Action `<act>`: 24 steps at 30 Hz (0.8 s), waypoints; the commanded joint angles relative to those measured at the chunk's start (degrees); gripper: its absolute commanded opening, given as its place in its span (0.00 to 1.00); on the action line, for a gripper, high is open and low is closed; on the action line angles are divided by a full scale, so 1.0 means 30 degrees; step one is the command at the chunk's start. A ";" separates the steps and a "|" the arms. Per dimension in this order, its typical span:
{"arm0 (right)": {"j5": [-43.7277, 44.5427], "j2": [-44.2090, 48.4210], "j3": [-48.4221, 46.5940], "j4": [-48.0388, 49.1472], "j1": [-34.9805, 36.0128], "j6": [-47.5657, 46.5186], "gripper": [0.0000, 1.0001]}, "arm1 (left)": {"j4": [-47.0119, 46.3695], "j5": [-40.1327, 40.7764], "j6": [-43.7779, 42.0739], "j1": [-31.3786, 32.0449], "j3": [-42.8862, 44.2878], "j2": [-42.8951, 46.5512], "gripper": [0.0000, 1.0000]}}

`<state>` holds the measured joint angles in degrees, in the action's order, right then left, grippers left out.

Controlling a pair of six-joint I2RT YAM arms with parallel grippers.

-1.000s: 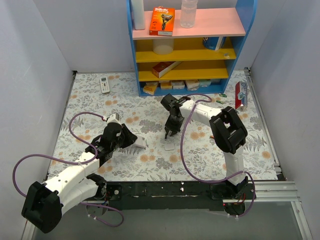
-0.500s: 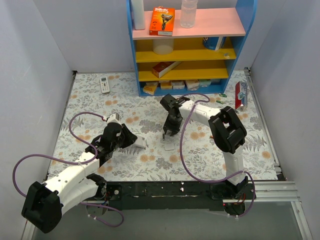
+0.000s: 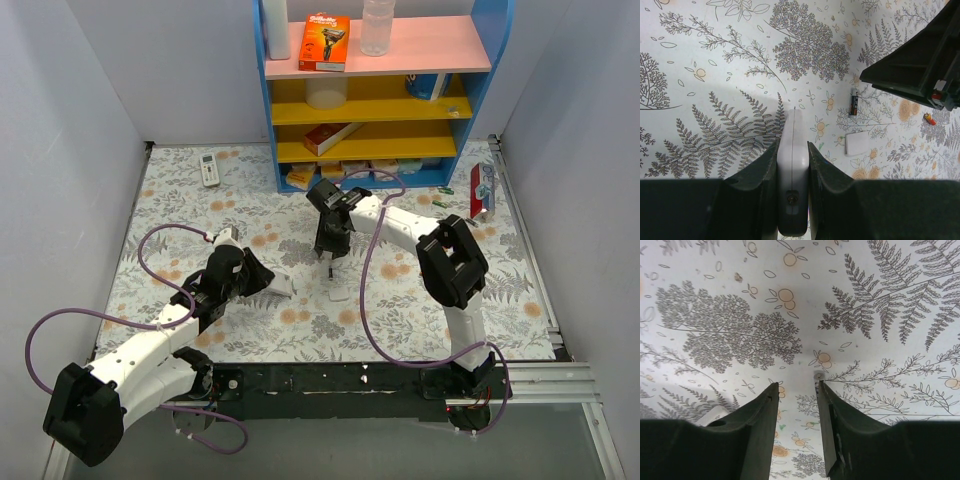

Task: Load the batteries into the remote control
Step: Pick up the battery from the center of the board.

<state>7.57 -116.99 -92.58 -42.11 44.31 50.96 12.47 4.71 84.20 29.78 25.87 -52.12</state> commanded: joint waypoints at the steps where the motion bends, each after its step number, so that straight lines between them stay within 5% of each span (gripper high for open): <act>1: 0.0697 -0.0817 -0.0460 -0.1051 0.0140 -0.0931 0.44 | 0.0062 0.0100 -0.0148 -0.0054 -0.0126 0.0439 0.00; 16: 0.0347 -0.1932 -0.0022 -0.1315 0.0668 -0.2865 0.34 | 0.0062 0.0129 -0.0148 -0.0054 -0.0097 0.0351 0.00; 24: 0.0229 -0.1229 0.0974 -0.0965 0.0931 -0.3245 0.17 | -0.0757 -0.0104 0.0291 -0.0054 -0.0653 0.0292 0.00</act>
<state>8.43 -121.30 -92.31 -44.66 46.44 42.37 12.03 4.71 84.44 29.78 25.43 -52.07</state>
